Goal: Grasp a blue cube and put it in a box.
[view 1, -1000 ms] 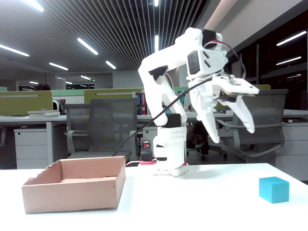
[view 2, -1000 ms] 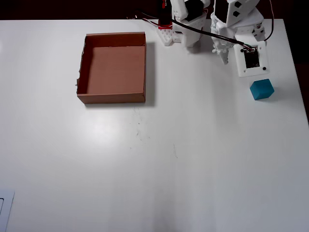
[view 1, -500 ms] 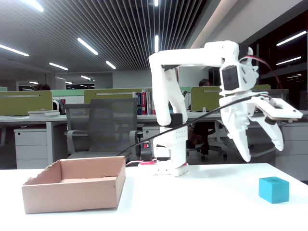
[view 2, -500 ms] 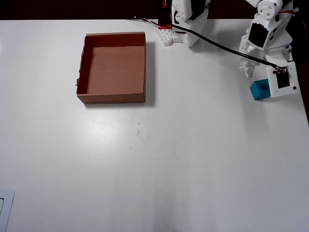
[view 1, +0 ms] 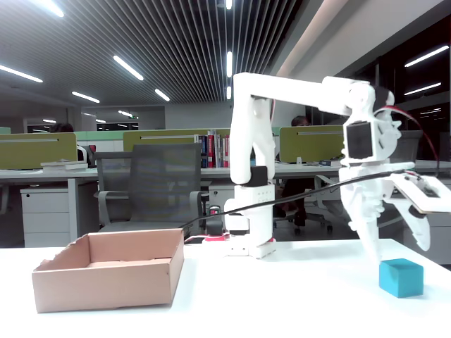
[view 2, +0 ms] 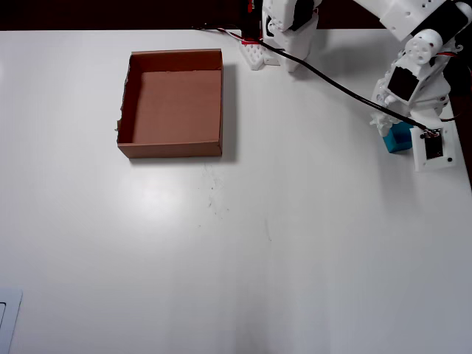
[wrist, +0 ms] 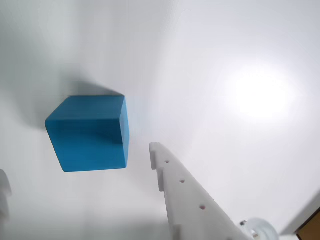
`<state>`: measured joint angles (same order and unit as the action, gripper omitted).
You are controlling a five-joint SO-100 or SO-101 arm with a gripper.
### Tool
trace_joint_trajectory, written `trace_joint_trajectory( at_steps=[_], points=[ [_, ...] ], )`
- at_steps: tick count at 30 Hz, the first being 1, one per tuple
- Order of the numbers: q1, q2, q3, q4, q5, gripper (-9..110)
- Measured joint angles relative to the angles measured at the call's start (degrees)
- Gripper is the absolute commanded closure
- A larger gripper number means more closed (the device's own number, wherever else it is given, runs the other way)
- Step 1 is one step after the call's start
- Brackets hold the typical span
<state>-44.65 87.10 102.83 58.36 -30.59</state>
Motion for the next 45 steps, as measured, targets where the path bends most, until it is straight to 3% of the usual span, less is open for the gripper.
trace_joint_trajectory(
  at_steps=[45],
  points=[
    [-2.4,-8.5,-2.1,-7.1,1.4,79]
  ],
)
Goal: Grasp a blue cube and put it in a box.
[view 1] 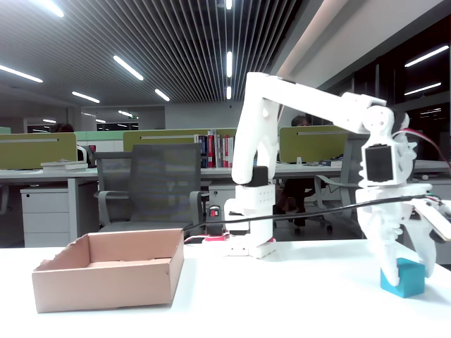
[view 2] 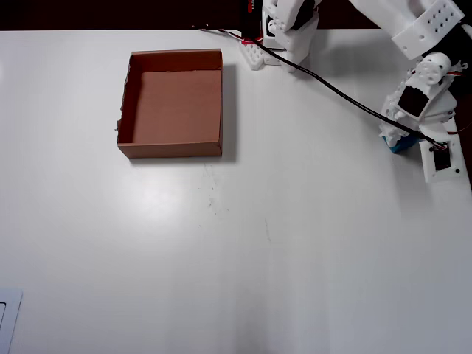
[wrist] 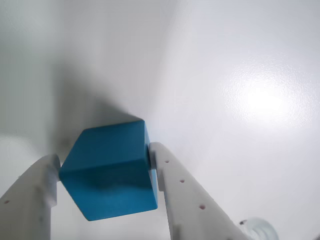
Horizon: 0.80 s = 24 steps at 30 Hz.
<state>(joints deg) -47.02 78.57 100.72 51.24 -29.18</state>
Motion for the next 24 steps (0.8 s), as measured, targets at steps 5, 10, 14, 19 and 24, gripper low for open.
trace_joint_trajectory(
  at_steps=[5,10,14,19,24],
  points=[
    [-0.3,0.0,0.2,0.0,0.3,78],
    [-0.8,0.0,1.3,-0.1,0.3,78],
    [-0.9,0.0,2.0,-0.1,0.3,81],
    [-0.9,0.0,2.0,-0.6,0.6,84],
    [-0.9,0.0,2.0,-0.6,1.0,87]
  ],
)
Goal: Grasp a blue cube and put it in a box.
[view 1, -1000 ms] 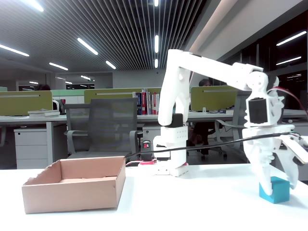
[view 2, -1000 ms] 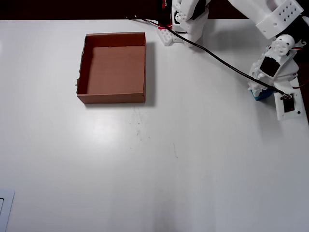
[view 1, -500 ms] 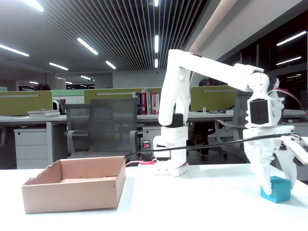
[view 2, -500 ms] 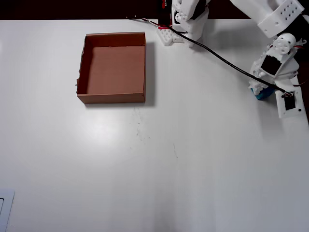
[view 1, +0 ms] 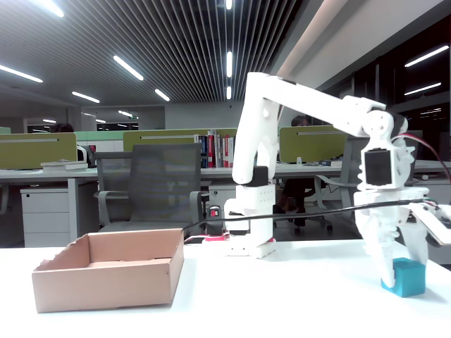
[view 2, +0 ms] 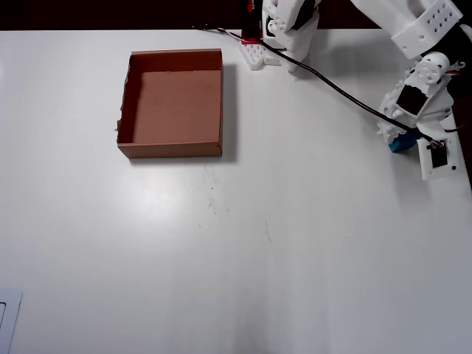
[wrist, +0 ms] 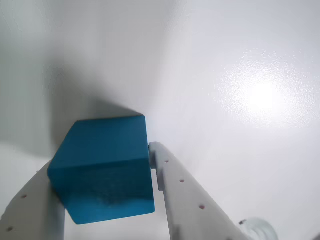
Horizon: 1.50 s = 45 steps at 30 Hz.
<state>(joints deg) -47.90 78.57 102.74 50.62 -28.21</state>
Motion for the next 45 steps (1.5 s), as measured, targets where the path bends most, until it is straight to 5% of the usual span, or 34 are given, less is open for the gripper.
trace_joint_trajectory(
  at_steps=[28,45],
  points=[
    [2.5,7.2,-2.2,5.9,0.7,90],
    [18.4,18.6,-4.3,15.6,1.4,90]
  ],
)
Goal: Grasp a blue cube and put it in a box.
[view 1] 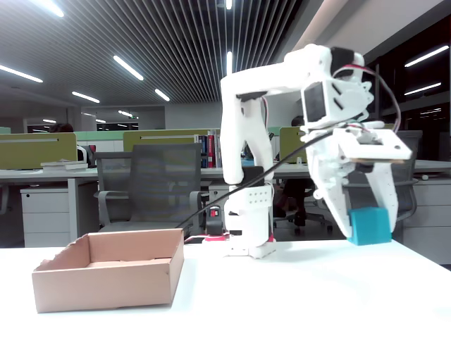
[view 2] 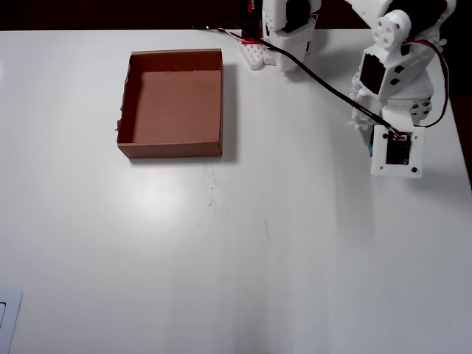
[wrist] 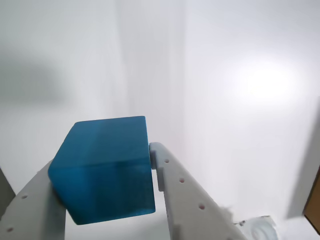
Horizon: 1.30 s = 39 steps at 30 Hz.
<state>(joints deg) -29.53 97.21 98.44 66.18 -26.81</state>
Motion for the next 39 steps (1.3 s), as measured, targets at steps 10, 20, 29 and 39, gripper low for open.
trace_joint_trajectory(
  at_steps=[10,20,29,39],
  points=[
    [15.6,6.5,0.0,6.6,0.0,90],
    [33.0,17.1,2.5,10.9,0.0,90],
    [47.0,22.0,5.1,15.6,-0.4,89],
    [61.1,20.7,6.0,16.0,-2.1,89]
  ],
)
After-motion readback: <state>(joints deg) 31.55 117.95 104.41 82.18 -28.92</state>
